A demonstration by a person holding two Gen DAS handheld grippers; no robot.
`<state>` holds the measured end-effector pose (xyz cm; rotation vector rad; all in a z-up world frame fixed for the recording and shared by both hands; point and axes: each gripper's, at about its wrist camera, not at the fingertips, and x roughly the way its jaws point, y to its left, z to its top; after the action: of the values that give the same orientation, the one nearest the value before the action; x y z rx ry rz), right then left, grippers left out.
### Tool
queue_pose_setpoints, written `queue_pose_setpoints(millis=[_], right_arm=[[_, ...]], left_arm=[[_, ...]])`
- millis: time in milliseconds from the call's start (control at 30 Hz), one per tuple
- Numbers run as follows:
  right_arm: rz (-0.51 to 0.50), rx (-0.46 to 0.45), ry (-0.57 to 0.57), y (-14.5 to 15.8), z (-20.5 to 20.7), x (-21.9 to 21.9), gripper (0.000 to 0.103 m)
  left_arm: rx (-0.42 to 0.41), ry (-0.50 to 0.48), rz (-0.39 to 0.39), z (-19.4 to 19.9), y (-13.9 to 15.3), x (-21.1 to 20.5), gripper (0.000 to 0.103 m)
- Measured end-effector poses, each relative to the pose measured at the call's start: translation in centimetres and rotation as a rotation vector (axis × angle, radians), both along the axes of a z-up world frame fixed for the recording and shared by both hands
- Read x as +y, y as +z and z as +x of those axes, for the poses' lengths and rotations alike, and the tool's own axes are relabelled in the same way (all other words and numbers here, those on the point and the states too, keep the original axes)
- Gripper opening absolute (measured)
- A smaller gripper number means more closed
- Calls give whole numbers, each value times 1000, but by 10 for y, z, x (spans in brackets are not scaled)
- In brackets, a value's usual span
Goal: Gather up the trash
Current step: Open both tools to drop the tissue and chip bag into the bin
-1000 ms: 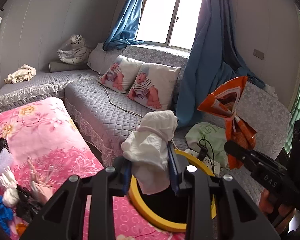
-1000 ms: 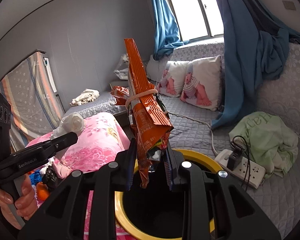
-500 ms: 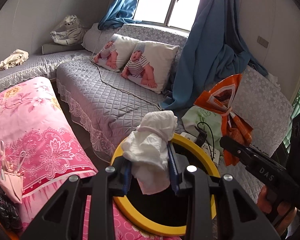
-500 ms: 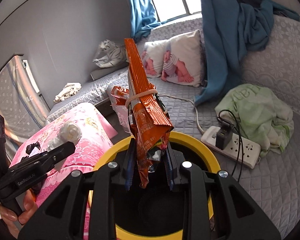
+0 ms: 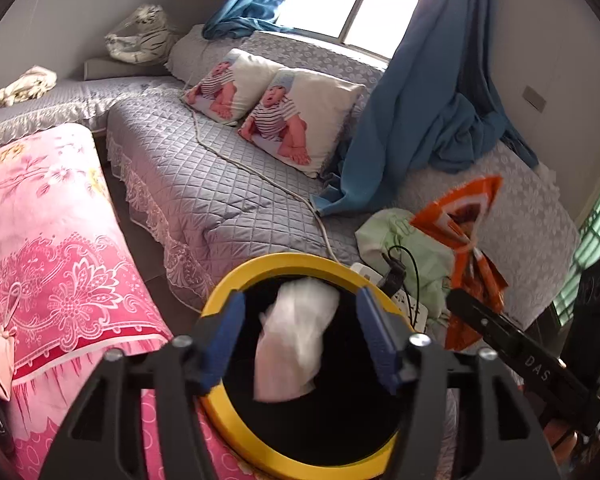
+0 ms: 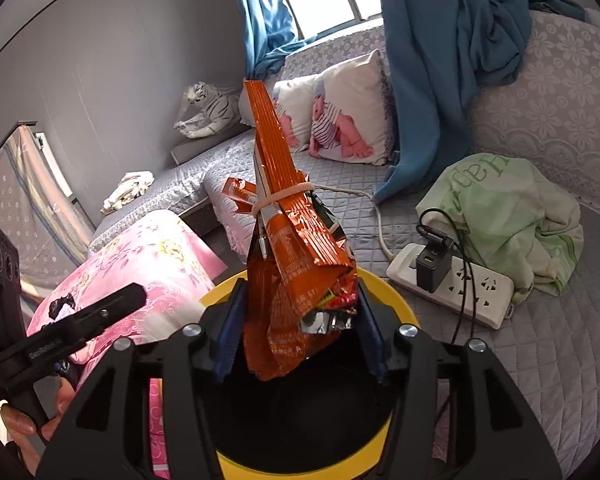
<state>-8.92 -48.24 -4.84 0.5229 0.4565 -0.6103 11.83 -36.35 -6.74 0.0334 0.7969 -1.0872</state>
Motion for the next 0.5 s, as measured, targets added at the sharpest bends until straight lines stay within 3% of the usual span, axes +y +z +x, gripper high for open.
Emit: queue_pose_setpoints(millis=[67, 500], right_arm=[[10, -7, 0, 0, -1, -2, 58], [-9, -18, 10, 11, 1, 5, 61]], left_arm=[[9, 23, -4, 4, 0, 3, 70], [-30, 129, -68, 23, 29, 44, 71]])
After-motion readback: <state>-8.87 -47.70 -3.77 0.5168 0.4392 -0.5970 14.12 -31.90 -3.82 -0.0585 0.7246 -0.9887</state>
